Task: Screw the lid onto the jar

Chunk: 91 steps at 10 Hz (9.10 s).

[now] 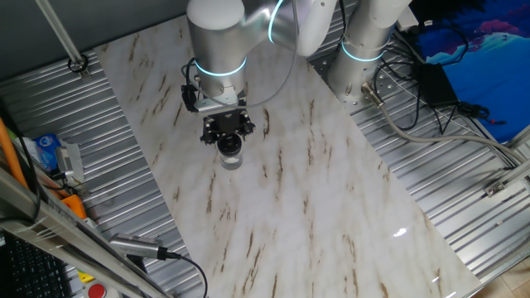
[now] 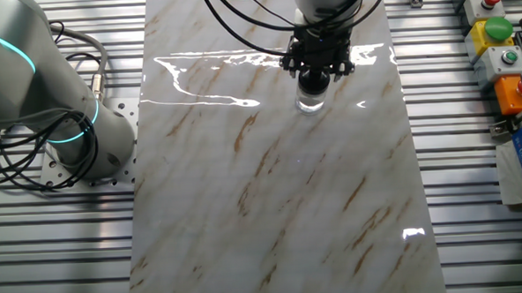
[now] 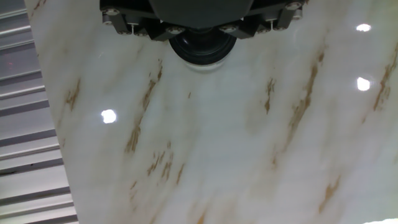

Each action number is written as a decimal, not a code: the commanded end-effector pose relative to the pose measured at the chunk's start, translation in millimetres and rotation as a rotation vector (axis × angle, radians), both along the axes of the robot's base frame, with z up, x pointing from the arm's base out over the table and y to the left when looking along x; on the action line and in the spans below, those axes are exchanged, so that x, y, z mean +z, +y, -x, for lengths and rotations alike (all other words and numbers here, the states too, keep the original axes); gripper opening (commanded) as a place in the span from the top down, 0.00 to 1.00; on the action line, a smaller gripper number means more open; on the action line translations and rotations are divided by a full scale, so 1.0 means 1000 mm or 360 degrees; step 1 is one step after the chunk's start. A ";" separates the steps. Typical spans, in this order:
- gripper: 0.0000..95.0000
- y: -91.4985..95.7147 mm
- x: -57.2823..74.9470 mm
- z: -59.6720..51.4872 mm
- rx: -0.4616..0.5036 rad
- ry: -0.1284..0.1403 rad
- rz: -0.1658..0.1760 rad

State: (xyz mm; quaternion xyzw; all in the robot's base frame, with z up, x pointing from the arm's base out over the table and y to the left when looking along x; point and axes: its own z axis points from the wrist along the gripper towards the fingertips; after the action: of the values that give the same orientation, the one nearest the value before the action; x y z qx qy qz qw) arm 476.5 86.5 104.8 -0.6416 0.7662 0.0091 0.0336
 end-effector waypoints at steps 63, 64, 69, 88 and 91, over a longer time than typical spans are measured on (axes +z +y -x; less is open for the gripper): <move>1.00 -0.003 -0.013 -0.001 -0.1343 -0.0161 -0.0253; 1.00 -0.003 -0.013 -0.001 -0.1338 -0.0158 -0.0254; 0.80 -0.003 -0.012 -0.001 -0.1286 -0.0159 -0.0251; 0.00 -0.003 0.009 0.003 -0.0969 -0.0092 -0.0183; 0.00 -0.003 0.019 0.006 -0.0942 -0.0085 -0.0180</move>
State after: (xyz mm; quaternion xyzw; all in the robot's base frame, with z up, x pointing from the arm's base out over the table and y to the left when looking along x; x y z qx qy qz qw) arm 470.8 83.9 125.3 -0.3895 0.9161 0.0260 0.0913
